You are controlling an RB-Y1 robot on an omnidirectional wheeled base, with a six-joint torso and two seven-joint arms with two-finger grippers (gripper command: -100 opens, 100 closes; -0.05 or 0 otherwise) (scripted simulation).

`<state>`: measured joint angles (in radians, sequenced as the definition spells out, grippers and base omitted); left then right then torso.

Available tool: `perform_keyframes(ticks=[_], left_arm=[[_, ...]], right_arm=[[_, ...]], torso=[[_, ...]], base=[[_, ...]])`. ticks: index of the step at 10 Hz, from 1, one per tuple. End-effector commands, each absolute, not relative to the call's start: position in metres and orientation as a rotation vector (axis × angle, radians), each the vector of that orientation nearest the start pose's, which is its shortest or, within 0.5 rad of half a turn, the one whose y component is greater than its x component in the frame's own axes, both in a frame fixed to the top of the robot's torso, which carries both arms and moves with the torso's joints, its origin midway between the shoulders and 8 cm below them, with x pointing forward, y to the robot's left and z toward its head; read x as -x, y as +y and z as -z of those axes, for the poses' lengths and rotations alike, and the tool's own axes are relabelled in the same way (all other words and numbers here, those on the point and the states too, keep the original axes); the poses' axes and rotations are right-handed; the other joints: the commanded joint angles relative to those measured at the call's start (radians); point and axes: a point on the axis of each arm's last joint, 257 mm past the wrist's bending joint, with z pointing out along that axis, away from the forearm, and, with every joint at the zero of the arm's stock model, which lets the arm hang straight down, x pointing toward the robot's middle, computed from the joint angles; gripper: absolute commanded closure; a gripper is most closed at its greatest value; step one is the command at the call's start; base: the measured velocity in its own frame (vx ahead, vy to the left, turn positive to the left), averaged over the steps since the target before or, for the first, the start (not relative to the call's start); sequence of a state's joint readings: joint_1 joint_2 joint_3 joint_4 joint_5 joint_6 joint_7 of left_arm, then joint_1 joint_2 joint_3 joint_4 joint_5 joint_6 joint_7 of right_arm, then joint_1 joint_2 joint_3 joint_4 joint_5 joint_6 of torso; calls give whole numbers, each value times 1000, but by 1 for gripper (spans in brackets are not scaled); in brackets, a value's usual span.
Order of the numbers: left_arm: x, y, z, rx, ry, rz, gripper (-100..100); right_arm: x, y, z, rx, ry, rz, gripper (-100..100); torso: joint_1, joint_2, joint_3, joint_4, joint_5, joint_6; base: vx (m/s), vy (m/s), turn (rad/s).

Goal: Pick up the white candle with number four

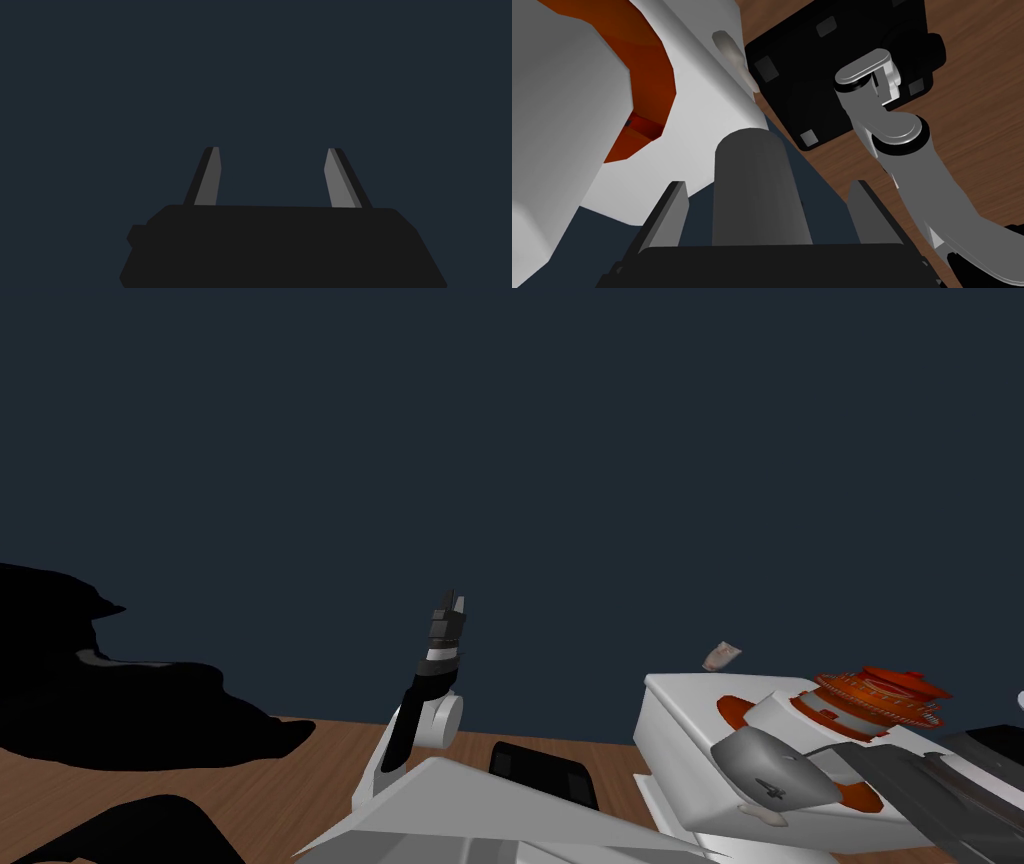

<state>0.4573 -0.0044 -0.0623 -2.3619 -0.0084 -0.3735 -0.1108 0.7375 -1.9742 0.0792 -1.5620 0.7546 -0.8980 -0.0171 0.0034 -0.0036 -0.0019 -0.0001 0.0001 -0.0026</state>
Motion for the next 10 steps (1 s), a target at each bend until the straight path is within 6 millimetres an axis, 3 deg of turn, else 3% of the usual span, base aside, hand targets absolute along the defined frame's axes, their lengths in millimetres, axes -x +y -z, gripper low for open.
perform_keyframes(ticks=[1,2,4,5,6,7,8,10], left_arm=[[-353,254,-50,624,647,1271,0],[-353,254,-50,624,647,1271,0],[-353,254,-50,624,647,1271,0],[-353,254,-50,624,647,1271,0],[-353,254,-50,624,647,1271,0],[-353,254,-50,624,647,1271,0],[-353,254,-50,624,647,1271,0],[-353,254,-50,624,647,1271,0]], right_arm=[[-213,-525,250,1465,2629,-265,0],[-203,-529,260,1446,2635,-264,-100],[-192,-531,265,1439,2660,-281,-100],[-203,-529,260,1446,2635,-264,-100],[-191,-533,273,1422,2643,-262,-100],[-195,-530,267,1431,2644,-270,-100],[-195,-531,268,1430,2643,-266,100],[-195,-531,268,1430,2644,-267,100]], torso=[[0,0,0,0,0,0],[0,0,0,0,0,0],[0,0,0,0,0,0],[0,0,0,0,0,0],[0,0,0,0,0,0],[1,0,0,0,0,0],[0,0,0,0,0,0],[0,0,0,0,0,0]], base=[[0,0,0],[7,10,87],[6,9,20],[0,2,-10],[8,12,107],[5,6,24],[0,0,0],[0,0,0]])
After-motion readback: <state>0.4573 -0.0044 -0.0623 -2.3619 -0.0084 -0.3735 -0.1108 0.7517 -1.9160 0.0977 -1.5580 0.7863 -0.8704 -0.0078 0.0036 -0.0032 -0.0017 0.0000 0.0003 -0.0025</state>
